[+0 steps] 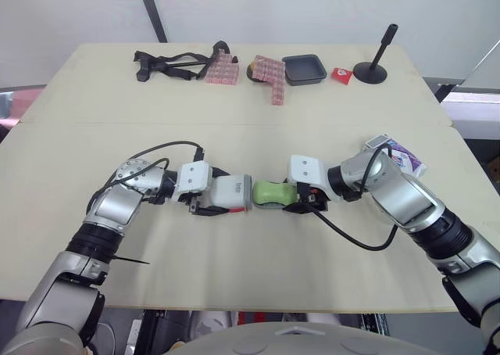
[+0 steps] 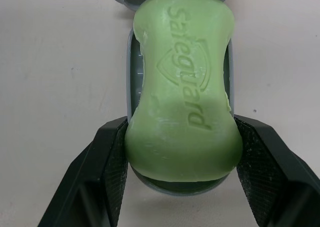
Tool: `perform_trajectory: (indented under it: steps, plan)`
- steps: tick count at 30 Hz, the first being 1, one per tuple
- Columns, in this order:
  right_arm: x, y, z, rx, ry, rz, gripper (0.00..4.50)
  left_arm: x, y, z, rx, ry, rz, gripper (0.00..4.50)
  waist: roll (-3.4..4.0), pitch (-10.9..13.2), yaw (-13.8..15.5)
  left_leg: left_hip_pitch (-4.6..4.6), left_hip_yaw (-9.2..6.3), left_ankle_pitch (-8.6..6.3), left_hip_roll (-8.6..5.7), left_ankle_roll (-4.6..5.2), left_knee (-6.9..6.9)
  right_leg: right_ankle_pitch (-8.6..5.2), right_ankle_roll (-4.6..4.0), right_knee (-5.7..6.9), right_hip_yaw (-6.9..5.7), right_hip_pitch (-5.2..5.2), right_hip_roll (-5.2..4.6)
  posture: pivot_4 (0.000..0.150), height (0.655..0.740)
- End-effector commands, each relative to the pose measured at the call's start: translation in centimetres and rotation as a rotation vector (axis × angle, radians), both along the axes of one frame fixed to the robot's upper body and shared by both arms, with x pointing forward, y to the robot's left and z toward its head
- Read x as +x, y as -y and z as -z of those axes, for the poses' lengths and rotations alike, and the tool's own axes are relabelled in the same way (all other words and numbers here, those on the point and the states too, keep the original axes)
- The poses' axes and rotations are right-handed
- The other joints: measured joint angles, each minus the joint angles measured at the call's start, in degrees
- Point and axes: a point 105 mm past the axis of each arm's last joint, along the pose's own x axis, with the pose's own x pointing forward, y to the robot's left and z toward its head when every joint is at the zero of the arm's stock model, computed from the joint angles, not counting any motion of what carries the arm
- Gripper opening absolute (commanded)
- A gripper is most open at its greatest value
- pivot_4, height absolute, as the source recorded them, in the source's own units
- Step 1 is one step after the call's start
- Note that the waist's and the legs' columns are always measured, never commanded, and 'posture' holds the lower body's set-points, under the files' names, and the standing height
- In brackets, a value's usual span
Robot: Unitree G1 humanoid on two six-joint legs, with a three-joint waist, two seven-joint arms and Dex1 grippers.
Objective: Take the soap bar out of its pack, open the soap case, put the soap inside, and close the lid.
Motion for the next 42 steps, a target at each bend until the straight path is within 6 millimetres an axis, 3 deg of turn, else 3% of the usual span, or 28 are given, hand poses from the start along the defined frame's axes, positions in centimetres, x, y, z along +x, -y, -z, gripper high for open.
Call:
perform_trajectory:
  steps: [1, 15, 23, 25, 28, 35, 42]
  plan:
    - [-0.1, -0.9, -1.5, 0.028, 0.047, -0.04, 2.56, 0.1, 1.2, -0.9, -0.026, 0.042, 0.046, 3.46, 0.0, 0.0, 0.01, 0.0, 0.0, 0.0, 0.0, 0.0, 0.0, 0.0, 0.0, 0.01, 0.0, 0.0, 0.0, 0.15, 0.74]
    - [-0.3, -0.7, -1.7, -0.032, 0.033, -0.098, 2.56, 0.6, 3.8, -1.3, -0.068, 0.059, 0.071, 3.46, 0.0, 0.0, 0.13, -0.09, 0.0, 0.01, 0.0, 0.02, 0.07, 0.0, 0.0, 0.07, 0.02, 0.01, 0.0, 0.15, 0.74]
    - [0.9, -1.3, -3.0, -0.04, 0.058, -0.086, 2.56, 1.5, 5.4, -1.6, -0.114, 0.08, 0.042, 3.46, 0.01, 0.01, 0.19, -0.14, 0.0, 0.02, -0.01, 0.05, 0.18, 0.0, -0.01, 0.14, 0.07, 0.01, 0.0, 0.15, 0.74]
    - [0.8, -1.4, -3.2, -0.031, 0.06, -0.084, 3.58, 1.3, 5.5, -1.5, -0.114, 0.078, 0.049, 3.46, 0.01, 0.01, 0.21, -0.16, 0.0, 0.02, 0.0, 0.06, 0.17, 0.0, -0.01, 0.13, 0.1, 0.01, 0.01, 0.15, 0.74]
    - [0.7, -1.0, -3.3, -0.028, 0.069, -0.085, 4.49, 1.2, 5.5, -1.4, -0.115, 0.077, 0.052, 3.46, 0.01, 0.01, 0.28, -0.2, -0.01, 0.02, 0.0, 0.06, 0.17, 0.0, -0.01, 0.13, 0.07, 0.0, 0.01, 0.15, 0.74]
    - [1.0, 2.1, -3.1, -0.044, 0.078, -0.007, 4.49, 1.5, 4.6, -1.7, -0.109, 0.081, 0.036, 3.46, 0.01, 0.01, 1.15, -0.2, -0.01, 0.02, 0.0, 0.07, 0.24, 0.0, -0.01, 0.13, 0.07, 0.0, -0.01, 0.15, 0.74]
    - [1.6, 4.7, -1.1, -0.146, 0.088, 0.073, 4.49, 1.6, 4.5, -2.0, -0.108, 0.09, 0.041, 3.46, 0.01, 0.01, 1.12, -0.22, -0.01, 0.02, 0.0, 0.07, 0.24, 0.0, -0.01, 0.13, 0.11, 0.0, 0.0, 0.15, 0.74]
